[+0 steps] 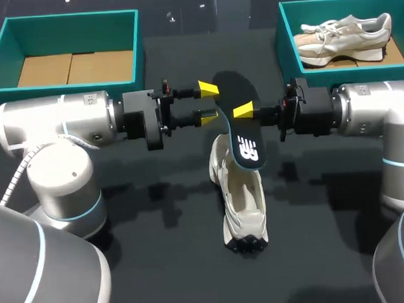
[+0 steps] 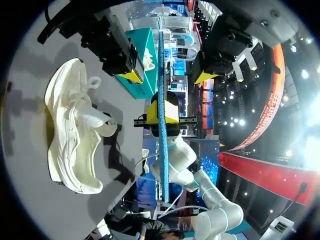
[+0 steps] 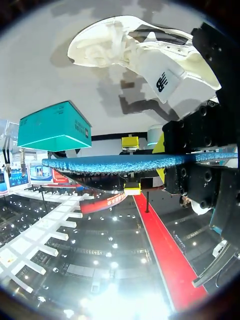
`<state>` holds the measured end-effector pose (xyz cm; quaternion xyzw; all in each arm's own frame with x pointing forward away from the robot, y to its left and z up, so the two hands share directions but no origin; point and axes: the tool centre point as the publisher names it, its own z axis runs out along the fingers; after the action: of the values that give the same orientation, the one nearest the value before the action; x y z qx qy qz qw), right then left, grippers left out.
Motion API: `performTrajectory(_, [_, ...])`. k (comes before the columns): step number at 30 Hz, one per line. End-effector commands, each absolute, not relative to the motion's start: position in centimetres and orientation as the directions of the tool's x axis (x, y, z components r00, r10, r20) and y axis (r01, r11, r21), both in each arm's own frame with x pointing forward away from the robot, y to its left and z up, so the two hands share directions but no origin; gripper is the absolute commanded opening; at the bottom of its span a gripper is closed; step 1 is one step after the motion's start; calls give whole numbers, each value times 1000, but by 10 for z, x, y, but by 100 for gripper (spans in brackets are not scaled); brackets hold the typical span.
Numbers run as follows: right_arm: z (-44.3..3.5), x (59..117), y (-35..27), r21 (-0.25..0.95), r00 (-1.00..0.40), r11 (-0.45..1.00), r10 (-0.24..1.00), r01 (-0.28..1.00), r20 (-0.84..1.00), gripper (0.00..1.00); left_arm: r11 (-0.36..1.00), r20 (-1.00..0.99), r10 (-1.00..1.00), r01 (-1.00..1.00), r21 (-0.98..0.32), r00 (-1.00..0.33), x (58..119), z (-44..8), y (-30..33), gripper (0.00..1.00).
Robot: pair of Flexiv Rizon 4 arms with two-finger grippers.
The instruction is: Take the shoe out of the shoebox, open the shoe tongue, remove and reinsert the insole, then place the shoe into the shoebox
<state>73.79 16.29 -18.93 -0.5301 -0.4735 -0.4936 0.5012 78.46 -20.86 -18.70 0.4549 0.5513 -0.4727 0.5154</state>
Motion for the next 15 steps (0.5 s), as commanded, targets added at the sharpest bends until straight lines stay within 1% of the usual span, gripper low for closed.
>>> performTrajectory(1, [-190, 737, 166, -61, 61, -51, 10, 997, 998, 0, 133, -998, -5, 989, -61, -61, 790, -190, -220, 54])
performTrajectory(5, [-190, 735, 168, -55, 55, -49, 9, 997, 998, 0, 133, -998, -1, 989, -67, -68, 791, -192, -225, 49])
performTrajectory(15, [-189, 735, 169, -53, 54, -42, 31, 998, 998, 0, 133, -996, 17, 988, -81, -84, 790, -196, -238, 45])
